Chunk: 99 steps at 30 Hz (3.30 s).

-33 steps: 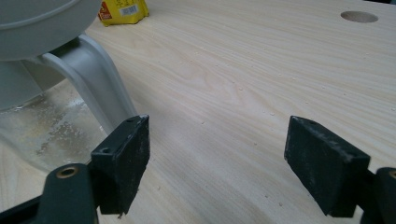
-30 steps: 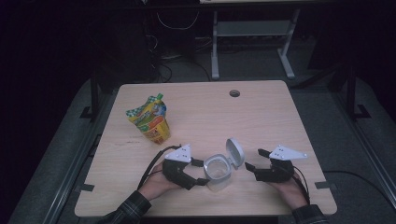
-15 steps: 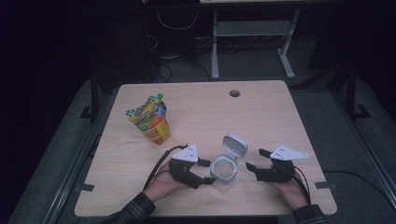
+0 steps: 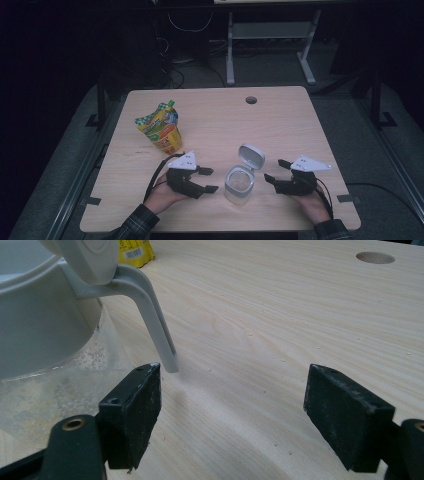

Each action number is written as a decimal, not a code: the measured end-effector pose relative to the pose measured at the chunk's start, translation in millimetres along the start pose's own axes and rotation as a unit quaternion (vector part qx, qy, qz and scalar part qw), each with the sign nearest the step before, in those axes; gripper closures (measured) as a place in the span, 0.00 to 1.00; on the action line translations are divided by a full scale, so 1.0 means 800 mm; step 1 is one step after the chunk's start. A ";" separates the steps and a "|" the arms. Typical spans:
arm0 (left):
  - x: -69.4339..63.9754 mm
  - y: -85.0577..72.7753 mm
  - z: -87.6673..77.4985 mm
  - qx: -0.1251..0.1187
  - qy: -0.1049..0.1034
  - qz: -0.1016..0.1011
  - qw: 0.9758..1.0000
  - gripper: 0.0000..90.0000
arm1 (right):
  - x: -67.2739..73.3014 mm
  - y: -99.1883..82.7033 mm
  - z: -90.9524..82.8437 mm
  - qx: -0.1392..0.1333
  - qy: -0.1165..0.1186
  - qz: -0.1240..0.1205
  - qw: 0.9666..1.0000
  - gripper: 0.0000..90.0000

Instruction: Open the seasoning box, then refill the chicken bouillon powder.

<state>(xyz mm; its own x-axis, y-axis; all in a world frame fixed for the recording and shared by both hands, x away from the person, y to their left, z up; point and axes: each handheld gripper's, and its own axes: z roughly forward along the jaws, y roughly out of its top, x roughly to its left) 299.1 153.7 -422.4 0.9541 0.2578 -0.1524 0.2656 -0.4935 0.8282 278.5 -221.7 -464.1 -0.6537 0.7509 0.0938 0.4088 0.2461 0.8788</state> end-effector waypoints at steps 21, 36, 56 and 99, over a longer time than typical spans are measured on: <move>0.022 -0.028 -0.070 -0.018 0.071 -0.055 0.996 0.40 | 0.000 0.000 0.000 0.001 -0.001 0.001 1.000 0.25; 0.046 -0.047 -0.131 -0.029 0.140 -0.083 0.986 0.40 | -0.003 -0.001 0.004 0.003 -0.003 0.008 1.000 0.25; 0.095 -0.051 -0.190 -0.053 0.215 -0.111 0.969 0.30 | -0.001 -0.001 0.005 0.007 -0.002 0.003 1.000 0.25; 0.129 -0.008 -0.155 -0.102 0.182 -0.053 0.977 0.99 | -0.001 -0.001 0.004 0.010 -0.001 0.001 1.000 0.25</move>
<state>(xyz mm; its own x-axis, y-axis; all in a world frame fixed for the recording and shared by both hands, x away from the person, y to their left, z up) 378.6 286.9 -376.6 0.8010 0.5943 -0.0719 0.2916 -0.2824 0.9139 280.7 -220.3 -466.7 -0.6510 0.7532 0.0944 0.4231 0.2568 0.8689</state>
